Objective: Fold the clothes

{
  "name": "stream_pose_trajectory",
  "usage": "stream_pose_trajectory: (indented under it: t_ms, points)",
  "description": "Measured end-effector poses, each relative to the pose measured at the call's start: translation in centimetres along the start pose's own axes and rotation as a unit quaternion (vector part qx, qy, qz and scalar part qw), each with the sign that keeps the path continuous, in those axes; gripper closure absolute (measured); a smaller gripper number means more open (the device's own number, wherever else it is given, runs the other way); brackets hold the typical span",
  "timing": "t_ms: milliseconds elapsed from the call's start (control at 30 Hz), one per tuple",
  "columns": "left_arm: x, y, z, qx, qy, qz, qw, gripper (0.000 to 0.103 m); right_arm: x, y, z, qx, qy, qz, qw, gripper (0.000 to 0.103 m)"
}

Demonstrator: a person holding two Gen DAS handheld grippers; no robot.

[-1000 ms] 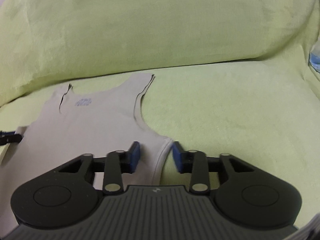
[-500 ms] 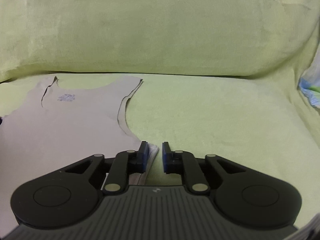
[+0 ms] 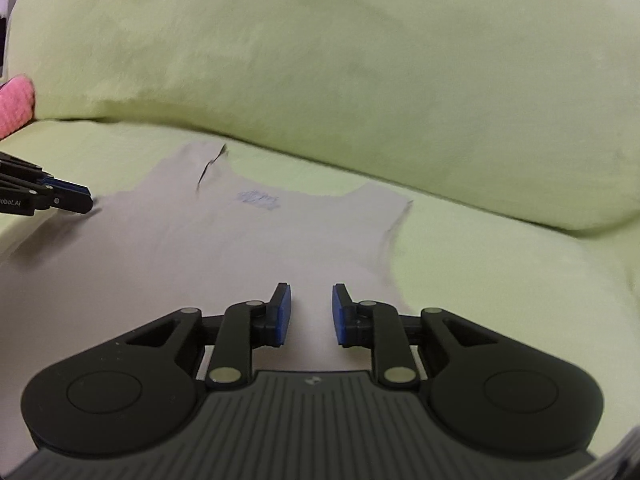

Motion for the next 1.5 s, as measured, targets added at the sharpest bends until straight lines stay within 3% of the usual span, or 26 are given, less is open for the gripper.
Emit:
stream_pose_trajectory:
  t_ms: [333,533,700,1100,1200,1333,1500]
  points:
    - [0.3,1.2,0.1,0.008,0.002,-0.032,0.9995,0.088,-1.7,-3.4,-0.4,-0.061,0.006,0.027,0.998,0.073]
    - [2.2,-0.6,0.2,-0.007,0.004,-0.003,1.0000,0.088,3.0,-0.2,-0.3,-0.038,-0.004,-0.004,0.999,0.074]
    - [3.5,-2.3,1.8,-0.031,0.026,0.021,0.9990,0.087,5.5,2.8,1.8,-0.025,0.017,-0.034,0.999,0.076]
    - [4.4,-0.5,1.7,-0.030,0.029,-0.013,0.9991,0.085,7.1,-1.0,3.9,-0.075,0.035,0.036,0.996,0.075]
    - [4.9,-1.0,1.6,-0.025,0.022,0.003,0.9995,0.085,8.2,-0.6,3.7,-0.080,0.034,0.043,0.995,0.075]
    - [5.1,-2.2,1.7,-0.027,0.018,0.030,0.9990,0.085,10.3,2.3,3.4,-0.072,0.022,0.004,0.997,0.075]
    - [4.5,-3.1,2.5,-0.053,0.036,0.034,0.9974,0.084,11.4,5.5,4.7,-0.044,0.035,-0.033,0.998,0.075]
Point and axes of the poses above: each gripper's, at about its wrist camera, not at the fingertips, and x roughly against the way its jaws point, y to its left, z to its underside, the point moved 2 cm from there along -x, roughly the way its jaws point, and after that the axes turned 6 degrees about -y, right-handed, at the moved point
